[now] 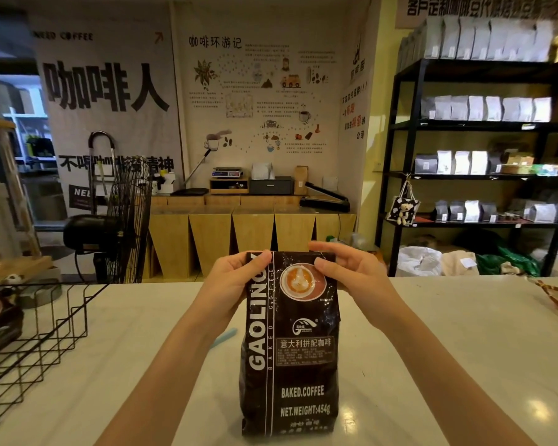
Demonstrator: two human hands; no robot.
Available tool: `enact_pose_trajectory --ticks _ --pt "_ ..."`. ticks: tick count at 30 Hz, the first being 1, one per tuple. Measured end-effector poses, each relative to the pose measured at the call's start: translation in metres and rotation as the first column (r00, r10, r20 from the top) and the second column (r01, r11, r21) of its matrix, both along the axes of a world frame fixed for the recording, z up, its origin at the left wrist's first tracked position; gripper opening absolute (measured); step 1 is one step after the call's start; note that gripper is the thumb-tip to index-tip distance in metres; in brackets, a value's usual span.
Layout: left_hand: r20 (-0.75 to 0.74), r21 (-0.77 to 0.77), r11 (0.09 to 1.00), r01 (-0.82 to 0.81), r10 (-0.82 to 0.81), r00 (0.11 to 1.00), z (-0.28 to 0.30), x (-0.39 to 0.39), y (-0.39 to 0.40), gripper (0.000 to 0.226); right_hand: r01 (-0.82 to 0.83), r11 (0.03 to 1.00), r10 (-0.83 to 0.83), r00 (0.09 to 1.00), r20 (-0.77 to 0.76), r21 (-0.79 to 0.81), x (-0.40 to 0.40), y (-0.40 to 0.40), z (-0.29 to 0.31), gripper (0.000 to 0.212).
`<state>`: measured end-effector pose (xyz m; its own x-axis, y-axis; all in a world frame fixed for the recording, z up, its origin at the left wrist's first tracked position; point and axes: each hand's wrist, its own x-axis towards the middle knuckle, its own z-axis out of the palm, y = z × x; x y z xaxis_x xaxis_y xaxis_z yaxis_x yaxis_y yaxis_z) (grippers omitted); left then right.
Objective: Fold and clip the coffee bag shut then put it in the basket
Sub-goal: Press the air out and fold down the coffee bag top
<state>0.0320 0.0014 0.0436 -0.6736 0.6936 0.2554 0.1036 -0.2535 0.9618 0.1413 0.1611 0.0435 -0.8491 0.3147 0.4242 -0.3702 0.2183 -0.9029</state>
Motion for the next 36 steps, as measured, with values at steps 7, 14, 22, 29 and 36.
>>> enact_pose_trajectory --ticks 7,14,22,29,36 --pt "-0.003 0.011 1.000 0.017 -0.017 1.000 0.003 0.004 0.001 0.015 0.109 0.994 -0.111 0.990 -0.084 -0.029 0.000 -0.005 0.001 0.008" --pt "-0.055 0.047 0.999 0.008 -0.005 0.998 0.002 0.003 0.000 0.014 0.120 0.990 -0.125 0.989 -0.077 -0.070 -0.003 -0.006 0.005 0.006" --pt "-0.040 -0.009 1.000 0.013 -0.013 0.999 0.002 0.001 -0.001 0.029 0.129 0.987 -0.133 0.991 -0.029 -0.092 -0.007 -0.005 0.003 0.005" --pt "-0.076 0.017 1.000 -0.020 0.021 0.997 0.000 -0.002 -0.001 0.036 0.056 0.996 -0.054 0.998 0.031 -0.069 -0.006 -0.004 0.003 0.013" --pt "-0.096 -0.176 0.983 0.054 -0.071 0.993 0.005 -0.015 -0.011 0.054 0.054 0.997 -0.053 0.998 0.030 -0.053 -0.007 -0.002 -0.002 0.016"
